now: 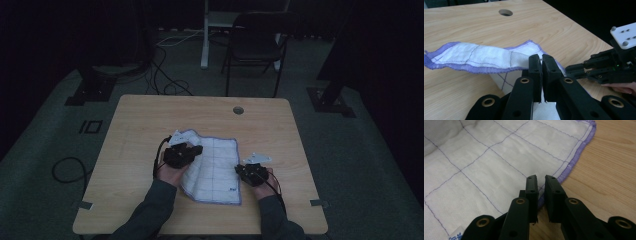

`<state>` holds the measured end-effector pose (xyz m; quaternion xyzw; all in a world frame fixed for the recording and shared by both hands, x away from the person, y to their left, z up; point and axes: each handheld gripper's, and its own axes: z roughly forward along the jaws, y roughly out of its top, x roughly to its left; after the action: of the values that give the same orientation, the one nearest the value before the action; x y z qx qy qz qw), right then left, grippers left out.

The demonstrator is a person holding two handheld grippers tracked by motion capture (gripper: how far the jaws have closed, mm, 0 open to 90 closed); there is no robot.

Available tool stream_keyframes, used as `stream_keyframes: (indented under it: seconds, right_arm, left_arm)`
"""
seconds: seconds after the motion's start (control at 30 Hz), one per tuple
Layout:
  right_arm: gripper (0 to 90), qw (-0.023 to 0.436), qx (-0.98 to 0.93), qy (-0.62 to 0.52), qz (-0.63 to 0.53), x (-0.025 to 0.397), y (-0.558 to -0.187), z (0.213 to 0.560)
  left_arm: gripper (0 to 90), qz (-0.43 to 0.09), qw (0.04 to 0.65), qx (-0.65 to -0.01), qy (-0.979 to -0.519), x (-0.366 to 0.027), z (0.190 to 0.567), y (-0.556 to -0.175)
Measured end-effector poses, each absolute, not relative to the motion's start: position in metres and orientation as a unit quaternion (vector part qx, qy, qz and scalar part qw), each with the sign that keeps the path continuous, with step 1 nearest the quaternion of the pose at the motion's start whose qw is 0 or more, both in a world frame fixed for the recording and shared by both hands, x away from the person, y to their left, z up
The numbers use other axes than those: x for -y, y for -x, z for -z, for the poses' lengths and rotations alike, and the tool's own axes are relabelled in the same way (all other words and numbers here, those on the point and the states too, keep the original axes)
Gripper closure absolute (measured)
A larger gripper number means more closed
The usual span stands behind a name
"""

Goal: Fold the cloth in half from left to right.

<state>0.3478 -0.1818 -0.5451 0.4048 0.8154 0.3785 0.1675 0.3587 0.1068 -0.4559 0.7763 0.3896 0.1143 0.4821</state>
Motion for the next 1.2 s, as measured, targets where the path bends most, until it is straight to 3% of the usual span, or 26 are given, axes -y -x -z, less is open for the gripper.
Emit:
stream_keyframes:
  seconds: [1.2]
  right_arm:
    - [81.9,0.176,-0.801,-0.421,-0.387,0.193,-0.346,0.539]
  left_arm:
    - [87.1,-0.083,0.476,-0.374,-0.791,-0.072,0.476,-0.368]
